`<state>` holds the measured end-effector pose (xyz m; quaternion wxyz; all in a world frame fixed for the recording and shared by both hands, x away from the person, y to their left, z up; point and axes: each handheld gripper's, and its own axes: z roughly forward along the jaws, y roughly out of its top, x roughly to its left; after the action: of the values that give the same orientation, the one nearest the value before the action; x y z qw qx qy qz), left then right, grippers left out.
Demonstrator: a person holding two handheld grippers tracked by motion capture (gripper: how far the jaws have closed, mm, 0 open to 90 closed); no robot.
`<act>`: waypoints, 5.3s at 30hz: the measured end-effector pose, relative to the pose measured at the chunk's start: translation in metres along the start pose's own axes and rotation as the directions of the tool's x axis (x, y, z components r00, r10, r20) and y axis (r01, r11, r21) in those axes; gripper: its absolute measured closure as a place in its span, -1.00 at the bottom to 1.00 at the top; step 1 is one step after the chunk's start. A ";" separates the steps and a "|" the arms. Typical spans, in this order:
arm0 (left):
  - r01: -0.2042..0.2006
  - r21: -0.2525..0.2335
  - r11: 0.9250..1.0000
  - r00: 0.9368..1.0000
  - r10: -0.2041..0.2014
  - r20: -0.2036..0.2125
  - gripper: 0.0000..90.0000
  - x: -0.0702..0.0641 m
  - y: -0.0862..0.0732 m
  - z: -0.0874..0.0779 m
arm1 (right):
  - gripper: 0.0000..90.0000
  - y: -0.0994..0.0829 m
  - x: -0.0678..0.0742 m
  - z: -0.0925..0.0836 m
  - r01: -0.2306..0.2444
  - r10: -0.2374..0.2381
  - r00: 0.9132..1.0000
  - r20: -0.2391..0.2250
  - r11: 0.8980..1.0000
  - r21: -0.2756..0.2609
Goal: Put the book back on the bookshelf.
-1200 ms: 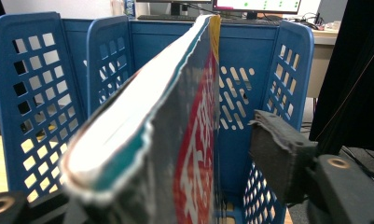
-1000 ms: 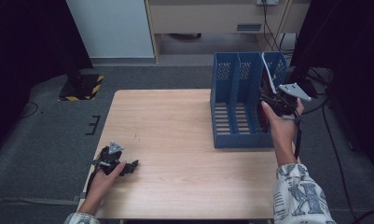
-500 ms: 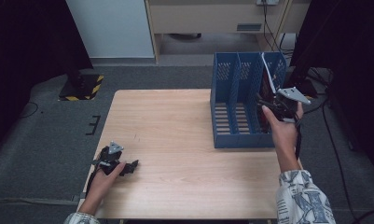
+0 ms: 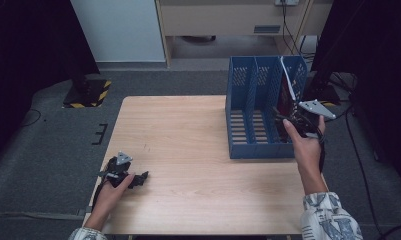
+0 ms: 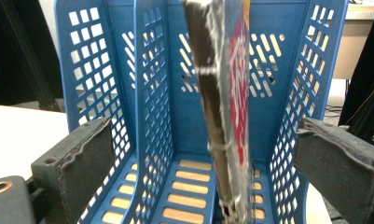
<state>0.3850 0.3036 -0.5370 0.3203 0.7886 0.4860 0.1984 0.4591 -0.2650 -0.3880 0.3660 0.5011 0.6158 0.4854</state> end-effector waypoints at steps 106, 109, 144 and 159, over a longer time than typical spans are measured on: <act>0.000 0.000 1.000 1.000 0.000 -0.001 -1.00 0.000 0.000 0.000 | -0.89 -0.079 0.163 -0.026 0.241 -0.160 0.899 -0.407 0.958 0.155; 0.000 0.000 1.000 1.000 0.000 -0.001 -1.00 0.000 0.000 0.000 | -0.88 -0.083 0.168 -0.025 0.251 -0.164 0.893 -0.420 0.954 0.162; 0.000 0.000 1.000 1.000 0.000 0.000 -1.00 0.000 0.000 0.000 | -0.87 -0.132 0.212 -0.010 0.372 -0.198 0.828 -0.525 0.895 0.248; -0.001 0.000 1.000 1.000 0.001 0.001 -1.00 0.000 0.000 0.000 | -0.86 -0.139 0.219 0.006 0.347 -0.153 0.841 -0.519 0.889 0.299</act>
<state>0.3852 0.3033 -0.5370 0.3203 0.7890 0.4855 0.1981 0.3779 -0.0544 -0.5163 0.1577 0.3391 0.8306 0.4126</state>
